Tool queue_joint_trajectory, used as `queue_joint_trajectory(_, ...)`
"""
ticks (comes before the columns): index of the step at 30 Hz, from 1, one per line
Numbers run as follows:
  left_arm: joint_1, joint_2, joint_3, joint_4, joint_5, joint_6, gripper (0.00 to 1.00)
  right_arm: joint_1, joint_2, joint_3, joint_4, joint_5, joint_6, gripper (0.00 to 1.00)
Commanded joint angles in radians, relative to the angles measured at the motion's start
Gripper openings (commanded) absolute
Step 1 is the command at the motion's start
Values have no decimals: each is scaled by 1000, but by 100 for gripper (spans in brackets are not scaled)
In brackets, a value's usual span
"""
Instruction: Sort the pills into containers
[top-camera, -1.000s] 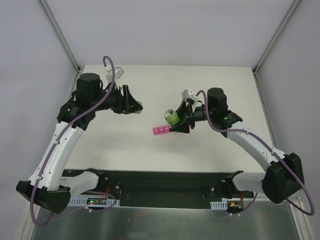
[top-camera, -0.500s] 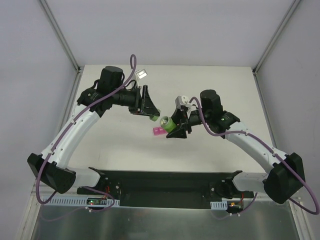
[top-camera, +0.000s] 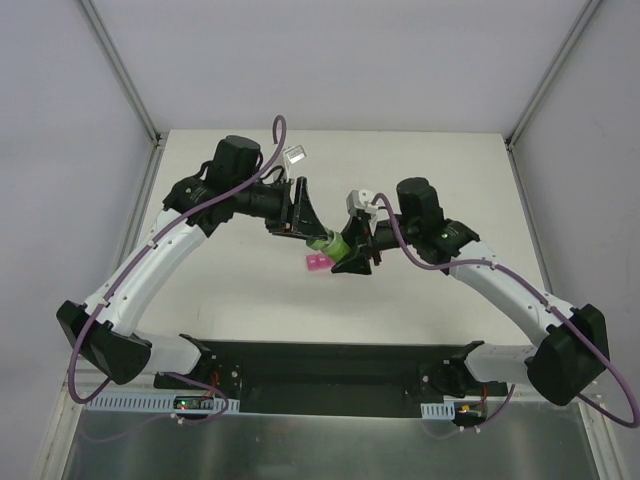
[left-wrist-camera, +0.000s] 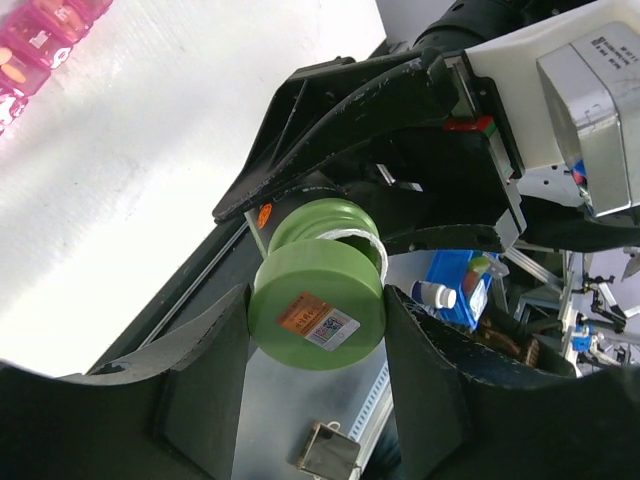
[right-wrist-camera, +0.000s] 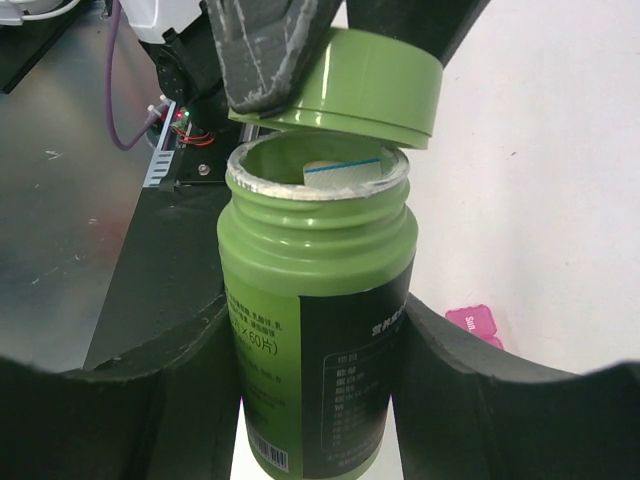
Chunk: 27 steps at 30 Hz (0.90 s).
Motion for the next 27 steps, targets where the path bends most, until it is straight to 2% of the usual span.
queue_joint_trajectory(1, -17, 1, 58, -60, -72, 25, 18, 13, 14, 76, -25, 31, -40, 10)
queue_joint_trajectory(8, -28, 29, 124, -152, -143, 60, 17, 36, 46, 120, -114, 74, -85, 10)
queue_joint_trajectory(21, -71, 98, 202, -239, -159, 89, 17, 56, 44, 129, -138, 94, -116, 10)
queue_joint_trajectory(27, -86, 108, 222, -278, -212, 98, 17, 58, 47, 132, -143, 109, -114, 10)
